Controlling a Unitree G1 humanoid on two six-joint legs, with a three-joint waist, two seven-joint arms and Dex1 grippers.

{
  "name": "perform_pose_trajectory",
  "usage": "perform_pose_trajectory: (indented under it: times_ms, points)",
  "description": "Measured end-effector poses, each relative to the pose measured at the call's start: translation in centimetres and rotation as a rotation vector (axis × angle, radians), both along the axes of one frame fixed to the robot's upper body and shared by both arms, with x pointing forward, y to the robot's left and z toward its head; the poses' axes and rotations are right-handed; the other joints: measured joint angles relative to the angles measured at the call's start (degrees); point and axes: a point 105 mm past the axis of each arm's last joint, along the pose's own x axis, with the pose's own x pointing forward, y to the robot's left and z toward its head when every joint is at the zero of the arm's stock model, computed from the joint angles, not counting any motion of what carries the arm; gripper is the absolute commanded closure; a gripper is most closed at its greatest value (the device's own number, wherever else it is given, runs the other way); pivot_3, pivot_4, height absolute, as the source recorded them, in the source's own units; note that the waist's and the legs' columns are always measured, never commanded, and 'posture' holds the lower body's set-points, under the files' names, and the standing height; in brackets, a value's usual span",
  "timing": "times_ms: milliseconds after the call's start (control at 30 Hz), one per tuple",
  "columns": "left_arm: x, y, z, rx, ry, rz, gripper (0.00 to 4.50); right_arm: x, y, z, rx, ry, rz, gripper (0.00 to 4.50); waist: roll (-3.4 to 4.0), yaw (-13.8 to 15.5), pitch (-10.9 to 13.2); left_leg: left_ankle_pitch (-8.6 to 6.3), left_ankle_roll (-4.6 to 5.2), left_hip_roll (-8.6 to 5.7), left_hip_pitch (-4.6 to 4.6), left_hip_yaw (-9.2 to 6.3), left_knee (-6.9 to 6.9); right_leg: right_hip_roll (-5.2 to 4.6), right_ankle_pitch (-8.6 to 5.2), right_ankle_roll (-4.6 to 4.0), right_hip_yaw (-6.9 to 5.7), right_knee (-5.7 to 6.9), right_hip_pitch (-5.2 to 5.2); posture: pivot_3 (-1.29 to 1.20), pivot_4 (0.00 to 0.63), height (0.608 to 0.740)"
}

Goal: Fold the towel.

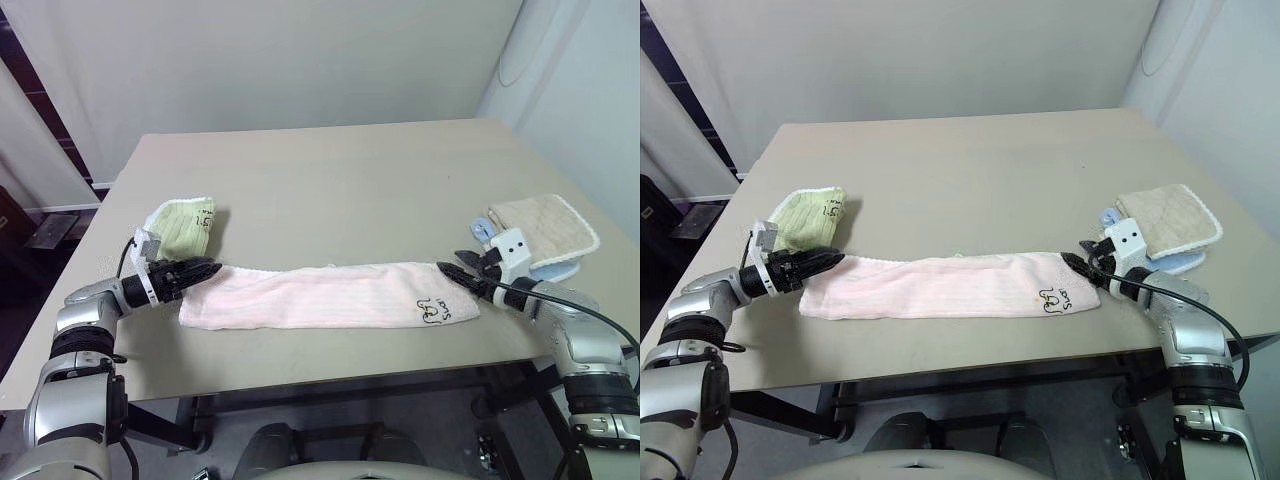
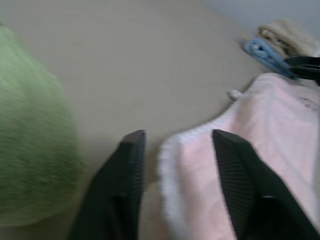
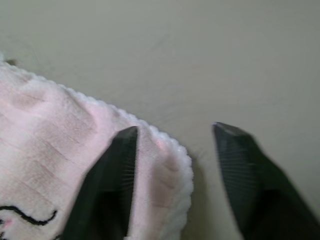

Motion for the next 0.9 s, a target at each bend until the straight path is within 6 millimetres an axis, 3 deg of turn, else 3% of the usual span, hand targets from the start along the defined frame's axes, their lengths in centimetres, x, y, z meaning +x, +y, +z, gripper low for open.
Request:
perform_pose_trajectory:
  times_ms: [100, 267, 400, 567, 733, 900]
  points:
    - [0.4, 1.0, 0.6, -0.035, -0.034, 0.081, 1.67, 0.0, -0.3, 1.1, 0.062, -0.015, -0.028, 0.07, 0.00, 0.01, 0.00, 0.00, -0.01, 0.01, -0.01, 0.00, 0.00, -0.01, 0.00, 0.00, 0.05, -0.01, -0.01, 0.00, 0.000, 0.720]
    - [-0.3, 1.7, 2.0, -0.154, -0.055, 0.078, 1.67, -2.0, -0.6, 4.6, 0.500, 0.098, -0.050, 0.07, -0.01, 0.23, 0.01, -0.02, -0.03, 0.06, -0.04, -0.05, -0.02, -0.03, 0.06, -0.11, 0.05, -0.15, -0.08, 0.00, 0.000, 0.720]
    - [-3.1, 0.9, 2.0, -0.240, 0.013, -0.050, 1.67, -7.1, 0.1, 3.5, 0.813, 0.381, 0.019, 0.07, 0.00, 0.19, 0.01, -0.06, 0.02, 0.11, -0.08, -0.05, -0.19, -0.02, 0.06, -0.15, 0.03, -0.45, -0.04, 0.00, 0.000, 0.720]
    - [-5.9, -0.8, 1.9, -0.189, 0.048, -0.211, 1.67, -10.8, 1.0, 2.9, 0.917, 0.538, 0.040, 0.07, 0.18, -0.09, 0.09, -0.17, -0.15, 0.20, -0.06, 0.02, -0.21, 0.03, 0.08, -0.47, 0.05, -0.65, -0.02, 0.00, 0.000, 0.720]
    - [-8.1, -1.8, 1.8, -0.116, 0.070, -0.298, 1.67, -12.1, 1.5, 1.1, 0.956, 0.630, -0.016, 0.07, 0.33, -0.07, 0.15, -0.17, -0.16, 0.28, -0.03, 0.18, -0.21, 0.04, 0.12, -0.44, 0.05, -0.74, -0.03, 0.00, 0.000, 0.720]
    - [-10.7, -3.0, 2.3, -0.055, 0.079, -0.382, 1.67, -12.1, 1.4, -0.2, 0.948, 0.672, -0.084, 0.07, 0.44, -0.04, 0.23, -0.17, -0.15, 0.31, -0.04, 0.26, -0.29, 0.05, 0.12, -0.43, 0.06, -0.85, -0.08, 0.00, 0.000, 0.720]
